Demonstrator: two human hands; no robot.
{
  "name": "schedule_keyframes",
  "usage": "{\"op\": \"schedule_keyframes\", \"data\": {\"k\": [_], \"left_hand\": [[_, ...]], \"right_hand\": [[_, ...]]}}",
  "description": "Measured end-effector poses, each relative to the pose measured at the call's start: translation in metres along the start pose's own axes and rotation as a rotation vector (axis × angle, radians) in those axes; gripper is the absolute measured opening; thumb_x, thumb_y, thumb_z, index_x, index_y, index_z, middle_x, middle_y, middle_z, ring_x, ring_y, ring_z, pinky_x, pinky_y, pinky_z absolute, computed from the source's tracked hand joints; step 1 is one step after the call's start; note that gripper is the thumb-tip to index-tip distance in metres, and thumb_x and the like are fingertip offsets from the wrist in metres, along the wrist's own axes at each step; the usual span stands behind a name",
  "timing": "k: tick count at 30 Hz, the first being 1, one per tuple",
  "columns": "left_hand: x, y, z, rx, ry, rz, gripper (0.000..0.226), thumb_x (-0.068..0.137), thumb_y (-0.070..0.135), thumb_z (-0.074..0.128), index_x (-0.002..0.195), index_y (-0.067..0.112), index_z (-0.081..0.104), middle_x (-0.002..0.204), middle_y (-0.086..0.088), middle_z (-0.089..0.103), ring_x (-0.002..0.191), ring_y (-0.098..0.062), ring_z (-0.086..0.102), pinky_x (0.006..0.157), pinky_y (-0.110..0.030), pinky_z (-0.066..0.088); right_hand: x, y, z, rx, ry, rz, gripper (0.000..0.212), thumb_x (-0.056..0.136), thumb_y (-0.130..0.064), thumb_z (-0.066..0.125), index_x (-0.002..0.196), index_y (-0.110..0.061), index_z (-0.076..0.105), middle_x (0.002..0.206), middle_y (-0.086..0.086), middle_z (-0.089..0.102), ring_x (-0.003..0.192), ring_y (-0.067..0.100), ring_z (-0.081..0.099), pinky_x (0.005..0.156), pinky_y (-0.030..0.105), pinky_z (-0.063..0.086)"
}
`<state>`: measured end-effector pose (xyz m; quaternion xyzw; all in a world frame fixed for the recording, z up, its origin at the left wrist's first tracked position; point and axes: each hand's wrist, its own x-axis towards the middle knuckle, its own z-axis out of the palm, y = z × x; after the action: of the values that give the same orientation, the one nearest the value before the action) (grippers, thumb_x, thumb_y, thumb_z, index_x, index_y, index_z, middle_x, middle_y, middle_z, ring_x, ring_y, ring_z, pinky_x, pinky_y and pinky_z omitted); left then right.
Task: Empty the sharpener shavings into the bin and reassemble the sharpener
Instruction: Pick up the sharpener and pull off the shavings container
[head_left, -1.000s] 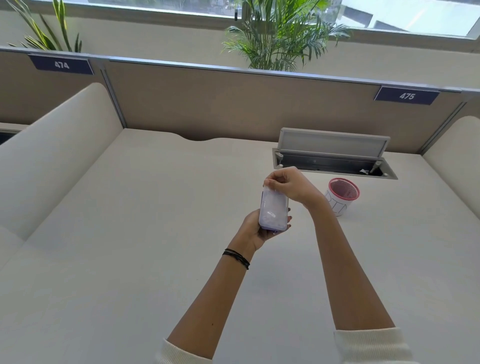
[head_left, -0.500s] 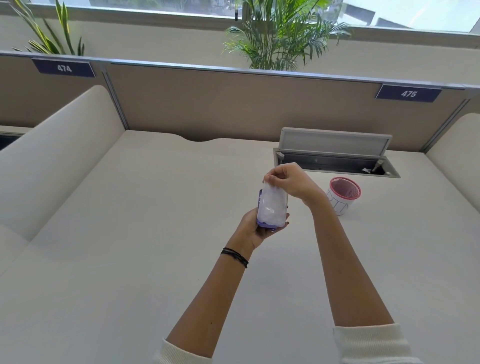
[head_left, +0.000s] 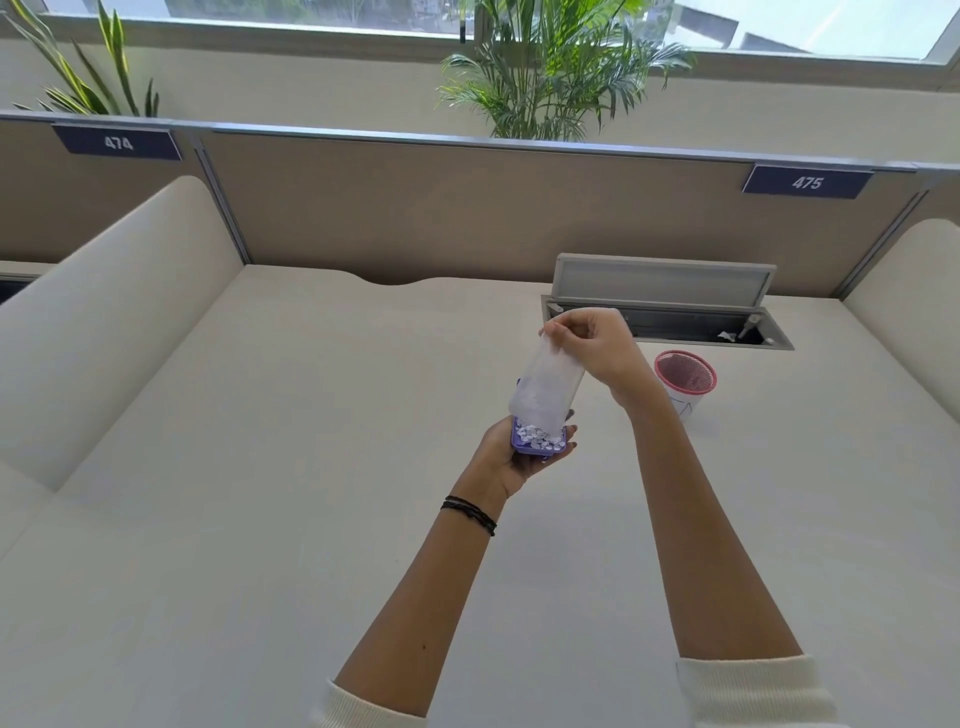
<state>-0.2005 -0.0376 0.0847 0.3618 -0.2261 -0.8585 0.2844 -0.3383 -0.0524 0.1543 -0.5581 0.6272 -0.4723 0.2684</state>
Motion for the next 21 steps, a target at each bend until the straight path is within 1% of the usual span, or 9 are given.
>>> {"op": "schedule_keyframes", "data": {"k": [2, 3, 5, 8, 11, 15, 17, 19, 21], "left_hand": [[-0.001, 0.0, 0.001, -0.018, 0.002, 0.001, 0.037, 0.1, 0.014, 0.032, 0.132, 0.0, 0.046, 0.095, -0.012, 0.071, 0.053, -0.02, 0.07, 0.052, -0.032, 0.059], [-0.001, 0.001, 0.001, -0.027, 0.002, 0.004, 0.037, 0.1, 0.014, 0.032, 0.133, 0.0, 0.045, 0.109, -0.015, 0.063, 0.053, -0.02, 0.07, 0.051, -0.032, 0.059], [-0.001, 0.001, -0.001, -0.037, 0.001, 0.01, 0.038, 0.1, 0.013, 0.031, 0.134, 0.001, 0.044, 0.123, -0.019, 0.052, 0.051, -0.019, 0.07, 0.05, -0.031, 0.059], [-0.002, -0.001, -0.004, -0.022, -0.012, 0.005, 0.039, 0.101, 0.015, 0.03, 0.134, -0.001, 0.043, 0.117, -0.013, 0.056, 0.052, -0.017, 0.07, 0.052, -0.029, 0.059], [-0.003, -0.003, -0.007, -0.015, -0.017, 0.004, 0.039, 0.101, 0.015, 0.03, 0.133, -0.002, 0.044, 0.103, -0.01, 0.064, 0.054, -0.016, 0.071, 0.053, -0.029, 0.06], [-0.003, -0.003, -0.012, -0.016, 0.003, 0.02, 0.039, 0.101, 0.015, 0.03, 0.132, -0.003, 0.045, 0.116, -0.015, 0.056, 0.054, -0.016, 0.071, 0.055, -0.03, 0.059], [-0.003, -0.006, -0.016, -0.026, 0.006, 0.018, 0.04, 0.101, 0.016, 0.03, 0.133, -0.004, 0.043, 0.111, -0.014, 0.06, 0.055, -0.016, 0.071, 0.055, -0.03, 0.059], [-0.003, -0.009, -0.019, -0.038, 0.007, 0.018, 0.04, 0.101, 0.015, 0.03, 0.134, -0.003, 0.043, 0.103, -0.013, 0.063, 0.055, -0.016, 0.071, 0.055, -0.03, 0.059], [-0.003, -0.013, -0.021, -0.048, 0.015, 0.026, 0.038, 0.1, 0.015, 0.032, 0.132, -0.003, 0.045, 0.117, -0.017, 0.06, 0.055, -0.017, 0.071, 0.055, -0.031, 0.059]], "right_hand": [[-0.005, -0.003, -0.005, 0.059, 0.067, -0.051, 0.01, 0.088, -0.012, 0.062, 0.084, -0.008, 0.07, 0.072, 0.005, 0.065, 0.056, -0.003, 0.055, 0.057, 0.008, 0.044], [-0.008, -0.004, -0.008, 0.08, 0.099, -0.078, 0.008, 0.088, -0.012, 0.062, 0.085, -0.009, 0.069, 0.073, 0.005, 0.066, 0.057, -0.004, 0.057, 0.058, 0.008, 0.046], [-0.016, -0.006, -0.012, 0.087, 0.168, -0.13, 0.006, 0.087, -0.012, 0.063, 0.089, -0.01, 0.068, 0.076, 0.003, 0.067, 0.06, -0.004, 0.06, 0.061, 0.008, 0.049], [-0.03, -0.009, -0.015, 0.072, 0.256, -0.202, 0.011, 0.088, -0.009, 0.062, 0.097, -0.009, 0.068, 0.086, 0.004, 0.068, 0.068, -0.003, 0.062, 0.065, 0.01, 0.051], [-0.048, -0.013, -0.012, 0.041, 0.284, -0.278, 0.015, 0.087, -0.008, 0.063, 0.101, -0.009, 0.067, 0.091, -0.003, 0.067, 0.075, -0.002, 0.063, 0.065, 0.012, 0.053], [-0.075, -0.012, 0.0, -0.05, 0.389, -0.39, 0.018, 0.084, -0.009, 0.065, 0.101, -0.004, 0.068, 0.095, -0.006, 0.066, 0.081, -0.001, 0.063, 0.068, 0.01, 0.051], [-0.087, -0.008, 0.005, -0.108, 0.428, -0.485, 0.017, 0.084, -0.011, 0.065, 0.098, -0.003, 0.068, 0.094, -0.002, 0.065, 0.083, 0.004, 0.061, 0.07, 0.008, 0.049], [-0.098, -0.002, 0.008, -0.154, 0.412, -0.551, 0.015, 0.083, -0.012, 0.064, 0.095, -0.003, 0.069, 0.091, -0.002, 0.065, 0.082, 0.004, 0.059, 0.072, 0.006, 0.046], [-0.104, 0.003, 0.012, -0.147, 0.404, -0.523, 0.015, 0.084, -0.013, 0.063, 0.095, -0.004, 0.069, 0.091, -0.003, 0.065, 0.083, 0.004, 0.059, 0.072, 0.006, 0.046]]}}
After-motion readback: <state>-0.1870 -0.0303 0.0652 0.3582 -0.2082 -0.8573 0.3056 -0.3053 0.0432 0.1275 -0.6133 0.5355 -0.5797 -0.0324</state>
